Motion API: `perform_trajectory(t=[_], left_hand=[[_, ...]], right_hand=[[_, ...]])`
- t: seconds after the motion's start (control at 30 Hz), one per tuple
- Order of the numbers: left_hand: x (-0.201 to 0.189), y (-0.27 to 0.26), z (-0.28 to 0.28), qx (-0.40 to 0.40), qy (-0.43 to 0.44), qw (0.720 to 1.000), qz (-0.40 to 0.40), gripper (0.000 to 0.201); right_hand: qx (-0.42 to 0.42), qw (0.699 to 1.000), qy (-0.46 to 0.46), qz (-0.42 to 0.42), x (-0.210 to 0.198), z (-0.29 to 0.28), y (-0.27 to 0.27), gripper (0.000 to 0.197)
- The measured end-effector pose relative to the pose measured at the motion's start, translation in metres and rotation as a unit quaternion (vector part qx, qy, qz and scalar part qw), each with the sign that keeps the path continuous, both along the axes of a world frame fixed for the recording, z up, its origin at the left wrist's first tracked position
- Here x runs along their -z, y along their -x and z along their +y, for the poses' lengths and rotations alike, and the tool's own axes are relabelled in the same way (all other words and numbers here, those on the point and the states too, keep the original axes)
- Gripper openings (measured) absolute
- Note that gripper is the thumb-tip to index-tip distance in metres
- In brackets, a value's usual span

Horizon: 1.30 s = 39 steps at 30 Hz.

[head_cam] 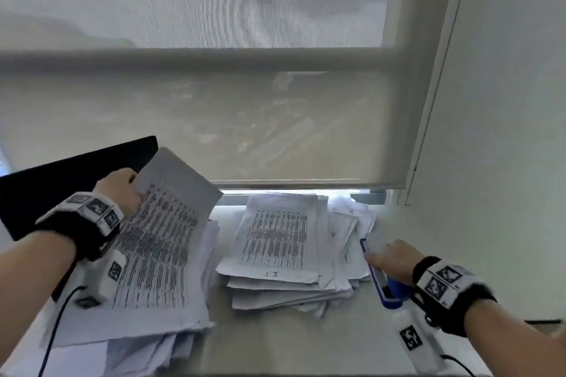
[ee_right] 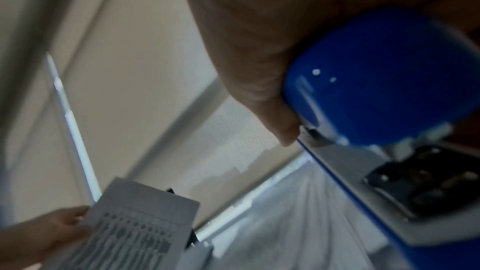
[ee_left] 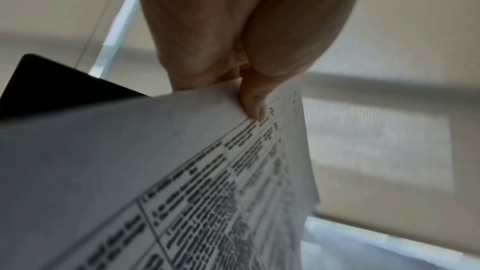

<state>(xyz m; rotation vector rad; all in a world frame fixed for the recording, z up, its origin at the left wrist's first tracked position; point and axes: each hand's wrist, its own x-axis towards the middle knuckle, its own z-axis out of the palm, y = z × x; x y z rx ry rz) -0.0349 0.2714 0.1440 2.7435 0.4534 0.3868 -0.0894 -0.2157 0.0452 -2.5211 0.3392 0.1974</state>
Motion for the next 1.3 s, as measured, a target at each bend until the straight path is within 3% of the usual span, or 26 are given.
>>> perform_trajectory(t=[0.07,0.17,0.27,0.33,0.4,0.5,0.57,0.63,0.77,0.87,1.0,1.07,1.2,1.27,1.3], left_hand=[[0.015,-0.004,-0.002,-0.027,-0.009,1.0,-0.005,0.026],[0.043,-0.015,-0.019,-0.018,-0.064,0.998,0.015,0.053],[0.069,-0.022,-0.063,0.122,-0.028,0.99,0.067,0.053],[0.089,-0.021,-0.099,0.263,0.022,0.956,0.126,0.05],[0.111,-0.018,-0.134,0.379,0.029,0.906,0.189,0.055],[0.141,-0.018,-0.17,0.481,-0.057,0.85,0.208,0.06],[0.149,-0.02,-0.182,0.516,-0.132,0.827,0.181,0.05],[0.152,-0.024,-0.185,0.529,-0.153,0.818,0.166,0.036],[0.151,-0.03,-0.181,0.526,-0.11,0.826,0.169,0.014],[0.145,-0.025,-0.177,0.47,-0.078,0.861,0.177,0.012],[0.136,-0.006,-0.181,0.419,0.001,0.894,0.157,0.011],[0.129,0.015,-0.193,0.437,0.04,0.88,0.182,0.01],[0.121,0.06,-0.211,0.482,0.137,0.823,0.266,0.023],[0.122,0.067,-0.213,0.455,0.164,0.834,0.267,0.036],[0.125,0.068,-0.213,0.433,0.119,0.856,0.257,0.043]], right_hand=[[-0.019,0.994,0.098,0.033,0.013,0.004,-0.009,0.021],[-0.018,0.982,0.18,0.046,0.02,0.012,-0.023,0.03],[0.007,0.979,0.196,0.057,0.028,0.014,-0.043,0.032],[0.056,0.981,0.174,0.065,0.035,0.013,-0.063,0.031],[0.077,0.986,0.142,0.05,0.042,0.01,-0.087,0.028],[0.103,0.986,0.124,0.043,0.048,0.007,-0.115,0.025],[0.12,0.985,0.121,0.006,0.054,0.001,-0.13,0.026],[0.129,0.985,0.116,-0.019,0.056,-0.002,-0.141,0.029],[0.178,0.97,0.166,-0.027,0.047,-0.011,-0.142,0.061],[0.173,0.965,0.197,-0.01,0.039,-0.031,-0.121,0.048],[0.049,0.98,0.188,0.05,0.05,-0.054,-0.08,0.034],[0.029,0.979,0.195,0.048,0.055,-0.058,-0.059,0.038],[0.084,0.985,0.152,0.008,0.049,-0.062,-0.03,0.047],[0.122,0.986,0.108,-0.026,0.038,-0.061,-0.021,0.05],[0.131,0.986,0.091,-0.049,0.027,-0.058,-0.014,0.048]])
